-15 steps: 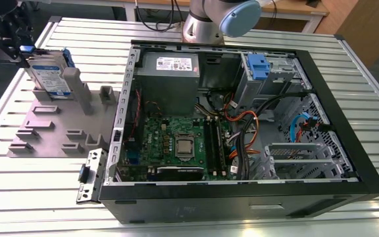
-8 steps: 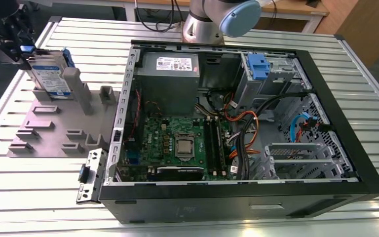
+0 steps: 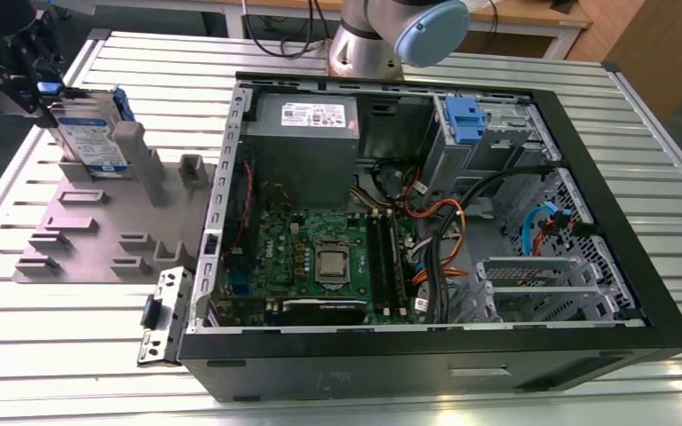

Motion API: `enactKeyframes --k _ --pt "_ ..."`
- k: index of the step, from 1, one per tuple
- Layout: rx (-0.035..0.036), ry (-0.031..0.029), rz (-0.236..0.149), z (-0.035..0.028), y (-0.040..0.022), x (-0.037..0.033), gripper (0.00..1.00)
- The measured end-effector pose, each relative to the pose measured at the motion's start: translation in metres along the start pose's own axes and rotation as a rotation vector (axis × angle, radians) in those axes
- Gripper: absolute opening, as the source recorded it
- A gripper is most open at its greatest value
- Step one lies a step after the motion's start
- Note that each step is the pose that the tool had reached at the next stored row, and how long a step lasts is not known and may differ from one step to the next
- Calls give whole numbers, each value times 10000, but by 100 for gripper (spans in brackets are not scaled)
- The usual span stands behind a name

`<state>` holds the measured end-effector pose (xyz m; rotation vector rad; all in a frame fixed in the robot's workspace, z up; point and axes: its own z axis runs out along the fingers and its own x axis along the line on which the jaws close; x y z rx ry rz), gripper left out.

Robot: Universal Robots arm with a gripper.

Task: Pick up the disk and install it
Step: 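Pick up the disk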

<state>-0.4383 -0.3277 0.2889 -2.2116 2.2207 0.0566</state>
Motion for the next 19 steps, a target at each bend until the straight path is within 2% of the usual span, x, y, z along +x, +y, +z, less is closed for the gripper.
enactKeyframes --k 6,7,19 --pt "2 -1 0 2 0 0 55" --pt "2 0 0 2 0 0 48" --pt "2 0 0 4 0 0 47"
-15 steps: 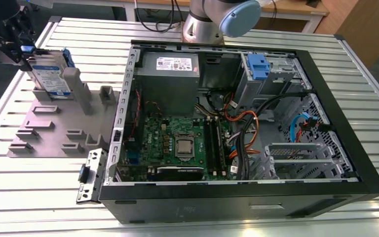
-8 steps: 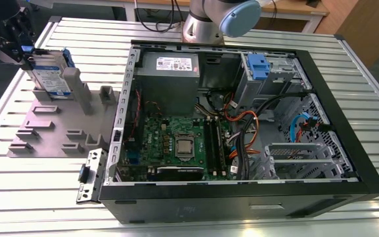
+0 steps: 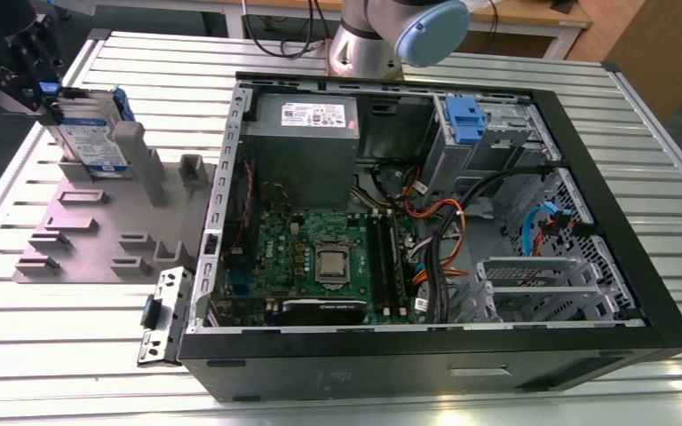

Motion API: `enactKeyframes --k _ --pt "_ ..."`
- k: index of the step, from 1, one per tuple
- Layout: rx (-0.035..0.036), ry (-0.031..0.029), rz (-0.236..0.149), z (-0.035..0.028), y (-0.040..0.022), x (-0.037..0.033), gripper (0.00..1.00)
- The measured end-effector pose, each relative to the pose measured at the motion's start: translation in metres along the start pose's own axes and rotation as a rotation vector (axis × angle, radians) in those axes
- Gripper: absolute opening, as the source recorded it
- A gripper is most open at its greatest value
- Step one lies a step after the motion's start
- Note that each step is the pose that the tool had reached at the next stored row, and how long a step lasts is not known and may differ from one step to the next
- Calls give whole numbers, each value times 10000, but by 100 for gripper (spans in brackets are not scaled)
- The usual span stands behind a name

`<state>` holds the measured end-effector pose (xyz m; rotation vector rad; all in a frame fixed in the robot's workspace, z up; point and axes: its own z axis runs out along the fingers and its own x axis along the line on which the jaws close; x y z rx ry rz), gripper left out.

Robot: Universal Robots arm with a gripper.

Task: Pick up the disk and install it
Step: 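Pick up the disk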

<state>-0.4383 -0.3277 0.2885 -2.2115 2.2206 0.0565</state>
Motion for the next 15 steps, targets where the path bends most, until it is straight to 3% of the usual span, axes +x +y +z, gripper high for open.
enactKeyframes --k 2,3,15 --pt "0 0 0 0 0 0 47" --pt "0 0 0 1 0 0 40" --pt "0 0 0 5 0 0 37"
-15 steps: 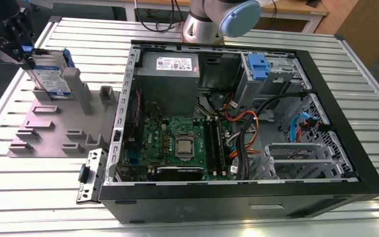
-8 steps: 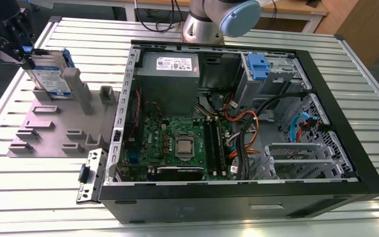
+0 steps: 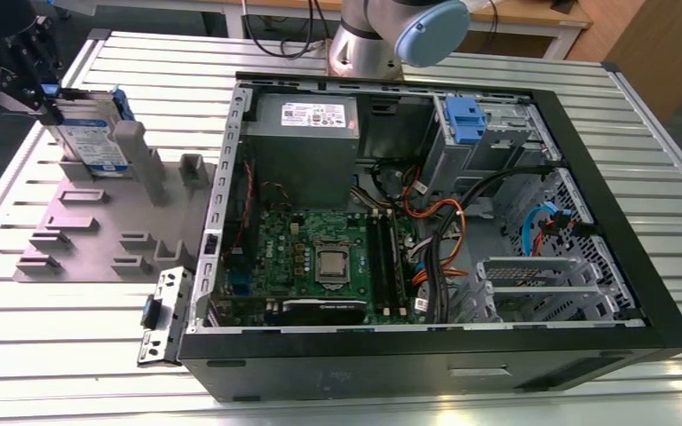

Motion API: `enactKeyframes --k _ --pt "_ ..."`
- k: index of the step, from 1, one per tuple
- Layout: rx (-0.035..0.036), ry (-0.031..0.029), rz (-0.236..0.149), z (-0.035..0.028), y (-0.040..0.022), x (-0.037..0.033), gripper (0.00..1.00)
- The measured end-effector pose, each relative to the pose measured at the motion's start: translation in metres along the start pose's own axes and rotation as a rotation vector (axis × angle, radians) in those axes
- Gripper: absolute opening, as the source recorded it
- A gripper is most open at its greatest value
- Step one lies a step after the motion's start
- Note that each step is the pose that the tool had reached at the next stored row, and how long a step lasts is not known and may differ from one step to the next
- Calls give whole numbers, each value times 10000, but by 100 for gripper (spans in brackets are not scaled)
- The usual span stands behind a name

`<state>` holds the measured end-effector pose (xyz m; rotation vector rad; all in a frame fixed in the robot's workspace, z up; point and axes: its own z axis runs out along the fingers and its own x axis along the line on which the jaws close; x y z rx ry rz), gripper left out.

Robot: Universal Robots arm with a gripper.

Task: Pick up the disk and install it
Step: 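Pick up the disk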

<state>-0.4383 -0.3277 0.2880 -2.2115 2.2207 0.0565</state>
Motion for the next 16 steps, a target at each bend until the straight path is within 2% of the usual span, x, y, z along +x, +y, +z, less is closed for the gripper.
enactKeyframes --k 8,16 --pt "1 -1 0 -49 1 -1 37" --pt "-1 0 0 -53 1 -2 38"
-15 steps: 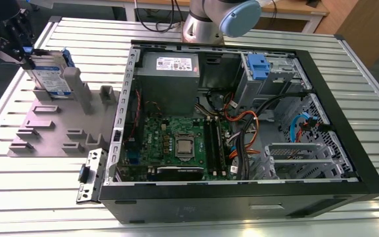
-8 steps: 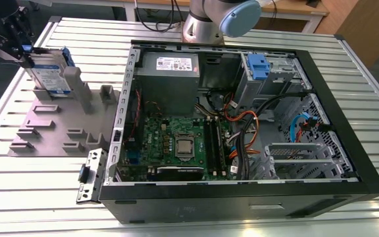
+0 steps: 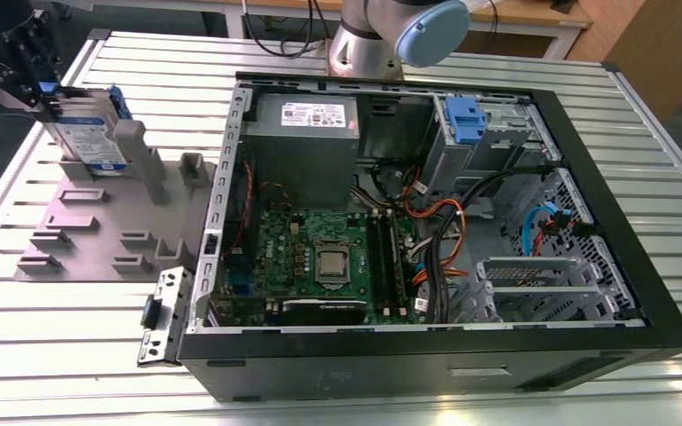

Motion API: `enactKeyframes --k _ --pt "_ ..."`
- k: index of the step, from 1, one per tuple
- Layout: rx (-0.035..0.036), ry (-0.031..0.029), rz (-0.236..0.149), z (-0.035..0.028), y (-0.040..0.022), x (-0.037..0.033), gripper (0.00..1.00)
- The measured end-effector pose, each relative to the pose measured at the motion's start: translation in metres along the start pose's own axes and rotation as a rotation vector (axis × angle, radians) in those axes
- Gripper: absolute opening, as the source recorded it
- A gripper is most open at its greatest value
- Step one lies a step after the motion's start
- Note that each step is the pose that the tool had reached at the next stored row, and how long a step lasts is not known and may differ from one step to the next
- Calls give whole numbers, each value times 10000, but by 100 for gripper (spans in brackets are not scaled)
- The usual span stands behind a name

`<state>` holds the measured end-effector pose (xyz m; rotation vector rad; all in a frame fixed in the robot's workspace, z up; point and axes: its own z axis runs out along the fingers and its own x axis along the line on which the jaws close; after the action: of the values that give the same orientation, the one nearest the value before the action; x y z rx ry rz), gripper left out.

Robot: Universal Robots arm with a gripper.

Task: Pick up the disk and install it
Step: 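Pick up the disk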

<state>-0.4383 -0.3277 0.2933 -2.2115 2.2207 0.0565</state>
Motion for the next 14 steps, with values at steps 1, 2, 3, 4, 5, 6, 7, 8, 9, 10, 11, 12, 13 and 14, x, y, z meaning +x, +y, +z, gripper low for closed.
enactKeyframes --k 1,2,3,4,5,6,7,8,9,10,11,12,13,14 --pt "1 0 0 7 -1 0 38" --pt "0 0 0 20 0 1 44" --pt "2 -1 0 38 -1 1 44" --pt "1 0 -1 52 -1 2 44" --pt "0 0 0 56 -1 2 44" --pt "0 0 0 55 -1 2 44" --pt "-2 1 0 55 -1 2 44" --pt "-1 1 0 56 -1 2 43" --pt "-1 2 0 57 -1 2 43" --pt "0 1 0 58 -1 2 36" --pt "0 0 0 58 -1 2 36" --pt "0 1 0 58 -1 2 36" --pt "0 0 0 59 -1 2 36" --pt "1 0 0 60 -2 2 36"
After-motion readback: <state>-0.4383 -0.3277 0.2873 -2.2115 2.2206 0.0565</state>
